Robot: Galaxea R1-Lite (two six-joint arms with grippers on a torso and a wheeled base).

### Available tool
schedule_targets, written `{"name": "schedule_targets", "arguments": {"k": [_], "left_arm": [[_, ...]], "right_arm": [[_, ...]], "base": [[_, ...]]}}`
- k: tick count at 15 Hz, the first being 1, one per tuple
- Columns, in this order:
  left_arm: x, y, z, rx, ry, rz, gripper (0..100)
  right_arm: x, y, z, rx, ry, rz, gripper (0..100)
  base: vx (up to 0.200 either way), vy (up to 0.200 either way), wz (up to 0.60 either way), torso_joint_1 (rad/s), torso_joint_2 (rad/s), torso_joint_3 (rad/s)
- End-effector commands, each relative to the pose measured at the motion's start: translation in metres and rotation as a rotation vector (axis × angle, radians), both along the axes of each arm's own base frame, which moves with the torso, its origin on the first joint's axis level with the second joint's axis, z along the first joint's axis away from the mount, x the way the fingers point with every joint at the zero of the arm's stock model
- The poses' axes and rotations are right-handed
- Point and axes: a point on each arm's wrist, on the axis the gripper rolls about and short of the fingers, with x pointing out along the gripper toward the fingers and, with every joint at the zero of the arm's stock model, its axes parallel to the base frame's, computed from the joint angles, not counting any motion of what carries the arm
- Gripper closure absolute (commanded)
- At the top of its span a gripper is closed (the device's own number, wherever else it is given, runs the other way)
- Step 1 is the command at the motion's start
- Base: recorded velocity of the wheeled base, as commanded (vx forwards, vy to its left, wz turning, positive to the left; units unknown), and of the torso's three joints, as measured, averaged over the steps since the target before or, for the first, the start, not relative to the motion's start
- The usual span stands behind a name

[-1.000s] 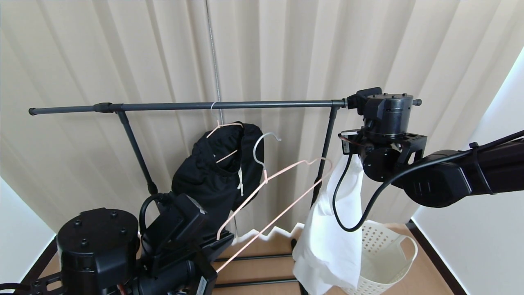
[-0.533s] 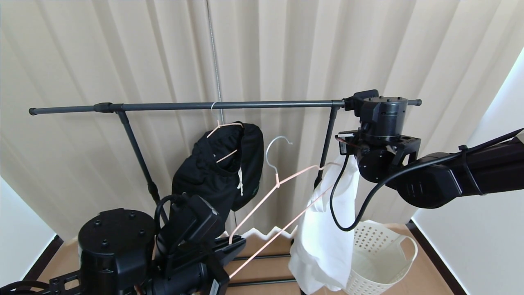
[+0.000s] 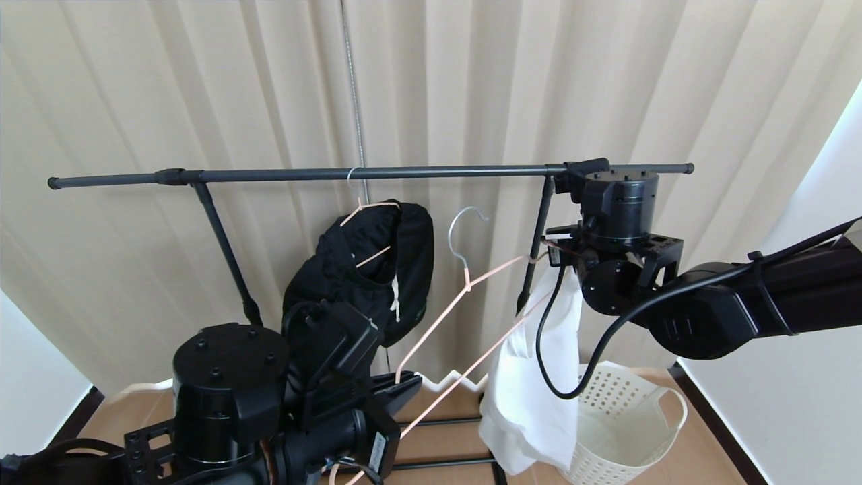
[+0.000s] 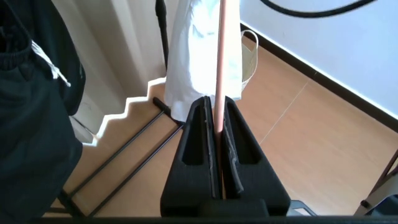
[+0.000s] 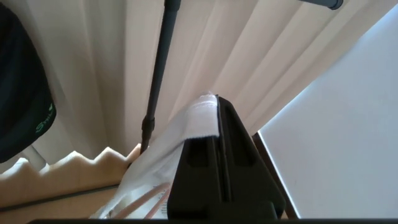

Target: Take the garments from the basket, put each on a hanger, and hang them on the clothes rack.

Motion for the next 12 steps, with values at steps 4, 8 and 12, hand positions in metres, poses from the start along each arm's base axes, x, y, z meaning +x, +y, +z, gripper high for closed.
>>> {"name": "schedule_targets", "arguments": {"k": [4, 8, 12], "left_arm": [[0.0116, -0.0115, -0.0025, -0.021, 0.023, 0.016, 100], [0.0148, -0.0113, 0.001, -0.037, -0.006, 0.054, 100], [0.0153, -0.0098, 0.0034, -0.066, -0.012, 0.107, 100]], "right_arm": [[-0.0044, 0.0026, -0.0021, 0.0, -0.006, 0.008, 100], [-0.0069, 0.0064, -0.0025, -0.001, -0.005, 0.018, 100], [-0.0088, 0.0085, -0.0037, -0.006, -0.002, 0.015, 100]], "base": [[0.0, 0.0, 0.0, 0.0, 0.0, 0.0], [0.0, 0.0, 0.0, 0.0, 0.0, 0.0], [0.0, 0.0, 0.0, 0.0, 0.0, 0.0]]}}
